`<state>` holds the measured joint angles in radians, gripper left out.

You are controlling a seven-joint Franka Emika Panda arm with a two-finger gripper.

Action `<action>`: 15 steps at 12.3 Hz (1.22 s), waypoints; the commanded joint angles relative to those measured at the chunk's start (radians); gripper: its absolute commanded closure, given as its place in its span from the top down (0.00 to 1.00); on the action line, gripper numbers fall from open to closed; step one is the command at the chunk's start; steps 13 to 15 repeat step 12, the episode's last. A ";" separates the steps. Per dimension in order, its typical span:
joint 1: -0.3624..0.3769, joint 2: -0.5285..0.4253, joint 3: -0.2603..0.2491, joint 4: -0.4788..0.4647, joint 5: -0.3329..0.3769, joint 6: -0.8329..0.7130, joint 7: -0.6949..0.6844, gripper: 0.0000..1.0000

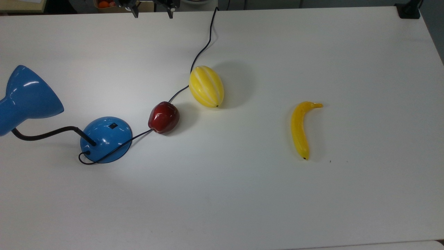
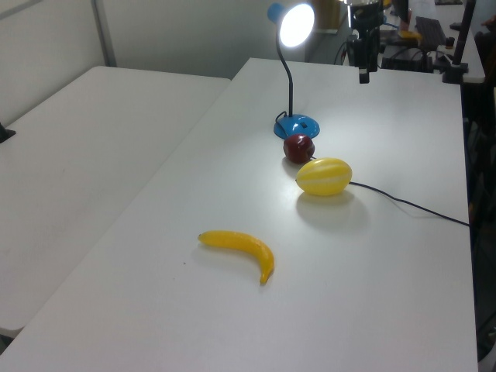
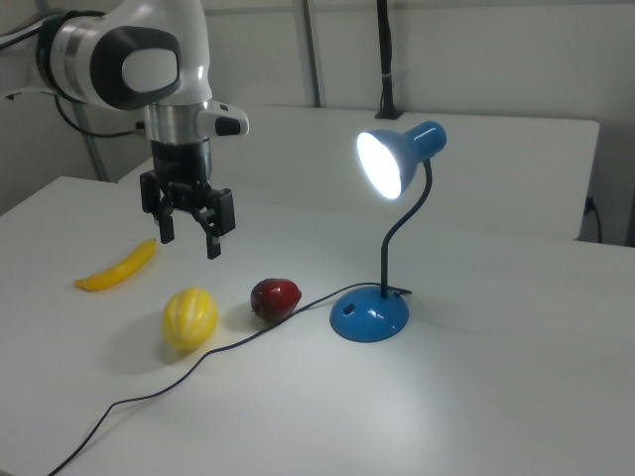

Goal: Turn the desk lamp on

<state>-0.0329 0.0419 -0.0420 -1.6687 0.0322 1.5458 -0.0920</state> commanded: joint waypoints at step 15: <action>-0.024 -0.068 -0.018 -0.046 0.006 -0.013 -0.041 1.00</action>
